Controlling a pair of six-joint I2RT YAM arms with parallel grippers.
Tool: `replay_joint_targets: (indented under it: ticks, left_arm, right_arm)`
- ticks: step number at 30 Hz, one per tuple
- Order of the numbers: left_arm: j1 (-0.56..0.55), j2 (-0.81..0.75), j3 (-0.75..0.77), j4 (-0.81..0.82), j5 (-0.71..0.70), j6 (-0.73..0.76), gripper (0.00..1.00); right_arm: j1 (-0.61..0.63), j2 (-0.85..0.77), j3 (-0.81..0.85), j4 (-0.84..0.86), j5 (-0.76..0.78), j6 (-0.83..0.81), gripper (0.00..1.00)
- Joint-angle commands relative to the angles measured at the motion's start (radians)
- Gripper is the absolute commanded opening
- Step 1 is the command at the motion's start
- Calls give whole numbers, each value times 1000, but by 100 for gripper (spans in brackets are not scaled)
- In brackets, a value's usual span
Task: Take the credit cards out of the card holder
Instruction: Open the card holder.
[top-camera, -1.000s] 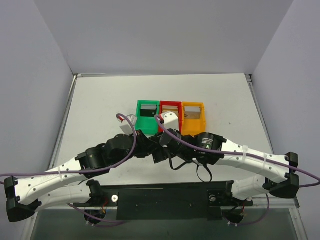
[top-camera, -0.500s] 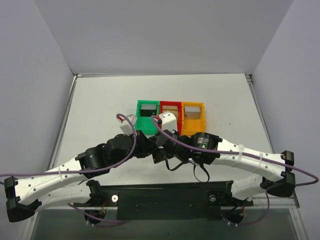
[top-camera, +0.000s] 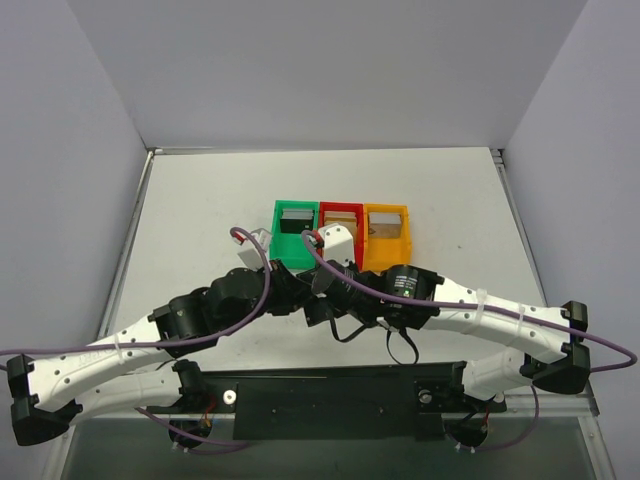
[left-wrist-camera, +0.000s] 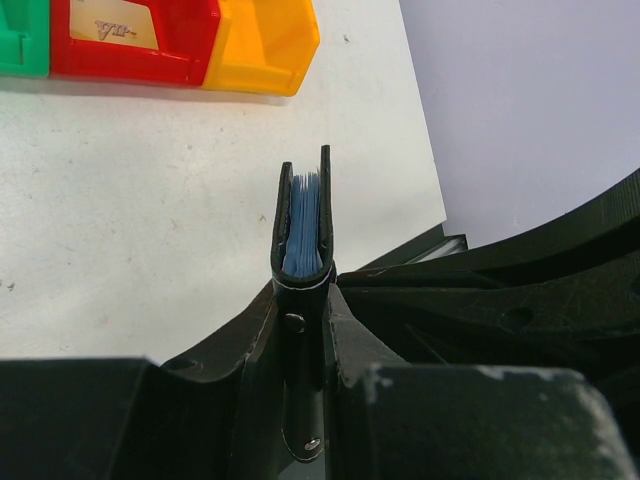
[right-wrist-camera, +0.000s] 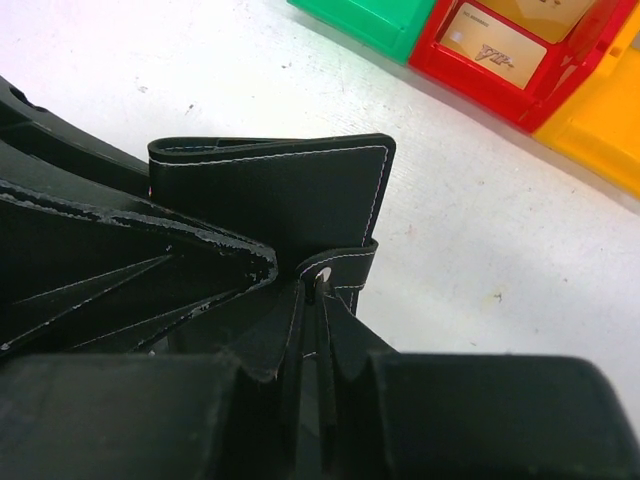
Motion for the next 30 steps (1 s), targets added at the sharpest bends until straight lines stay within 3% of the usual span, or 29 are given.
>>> replay_joint_targets:
  ticks: [1, 10, 30]
  left_arm:
    - [-18, -77, 64, 175, 96, -55, 0]
    - [-13, -92, 48, 131, 54, -46, 0]
    - [94, -112, 1, 111, 120, -49, 0]
  right_arm:
    - [-19, 3, -21, -112, 126, -4, 0]
    - [-24, -60, -30, -112, 115, 14, 0]
    - [-82, -189, -119, -10, -40, 25, 0]
